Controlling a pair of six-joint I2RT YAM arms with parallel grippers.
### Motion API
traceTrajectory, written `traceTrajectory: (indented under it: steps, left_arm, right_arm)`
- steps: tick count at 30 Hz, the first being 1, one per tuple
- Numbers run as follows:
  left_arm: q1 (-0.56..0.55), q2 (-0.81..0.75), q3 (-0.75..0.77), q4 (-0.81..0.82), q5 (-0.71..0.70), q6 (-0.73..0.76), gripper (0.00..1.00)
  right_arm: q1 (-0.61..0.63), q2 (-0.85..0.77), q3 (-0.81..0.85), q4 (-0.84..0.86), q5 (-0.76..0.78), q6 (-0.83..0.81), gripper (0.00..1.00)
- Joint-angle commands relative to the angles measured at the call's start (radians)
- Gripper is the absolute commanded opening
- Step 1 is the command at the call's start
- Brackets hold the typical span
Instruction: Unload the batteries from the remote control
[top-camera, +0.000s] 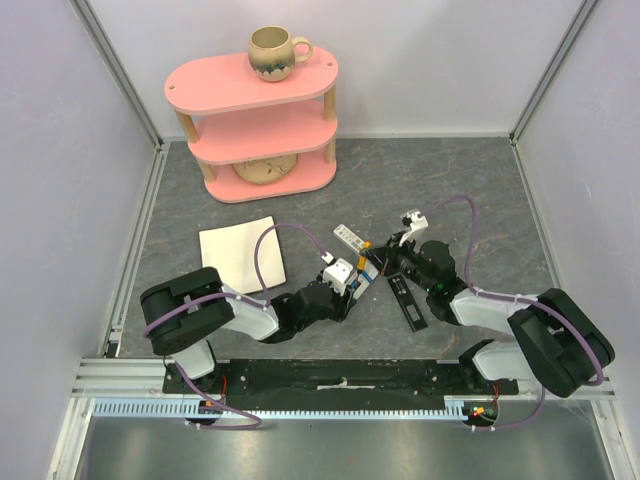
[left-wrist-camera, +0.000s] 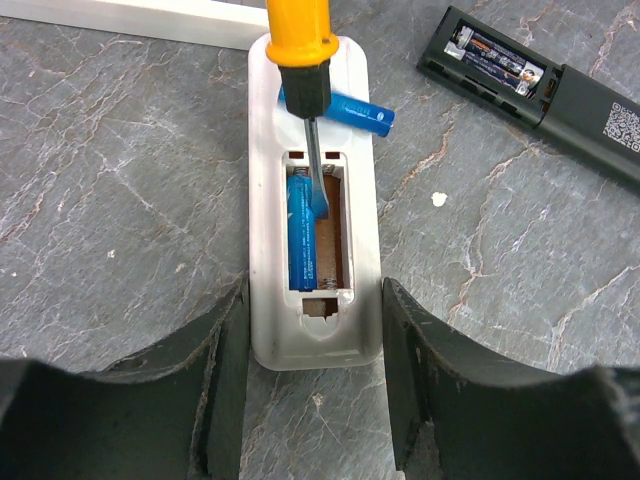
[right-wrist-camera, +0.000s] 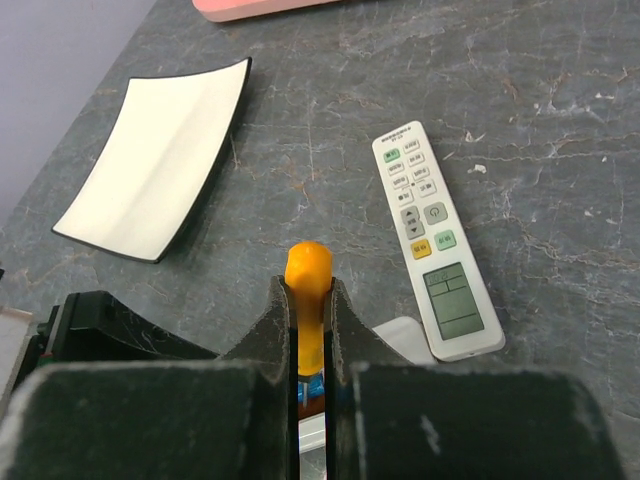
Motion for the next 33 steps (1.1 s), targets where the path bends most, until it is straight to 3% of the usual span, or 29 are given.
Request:
traceTrajectory:
  steps: [1, 18, 27, 30, 33]
  left_arm:
    - [0.004, 0.082, -0.058, -0.313, 0.052, -0.064, 0.02]
    - [0.004, 0.055, -0.061, -0.33, 0.06, -0.079, 0.02]
    - [0.002, 0.059, -0.039, -0.353, 0.069, -0.085, 0.02]
    - [0.002, 0.05, -0.039, -0.356, 0.077, -0.093, 0.05]
    - [0.002, 0.03, -0.035, -0.378, 0.083, -0.103, 0.15]
  right_arm:
    - [0.001, 0.019, 0.043, 0.07, 0.015, 0.011, 0.0]
    - [0.002, -0.122, 0.086, -0.195, 0.228, -0.08, 0.0]
    - [0.002, -0.154, 0.089, -0.234, 0.25, -0.109, 0.0]
    - [0.001, -0.165, 0.089, -0.237, 0.244, -0.106, 0.0]
    - [0.002, -0.19, 0.086, -0.238, 0.233, -0.095, 0.0]
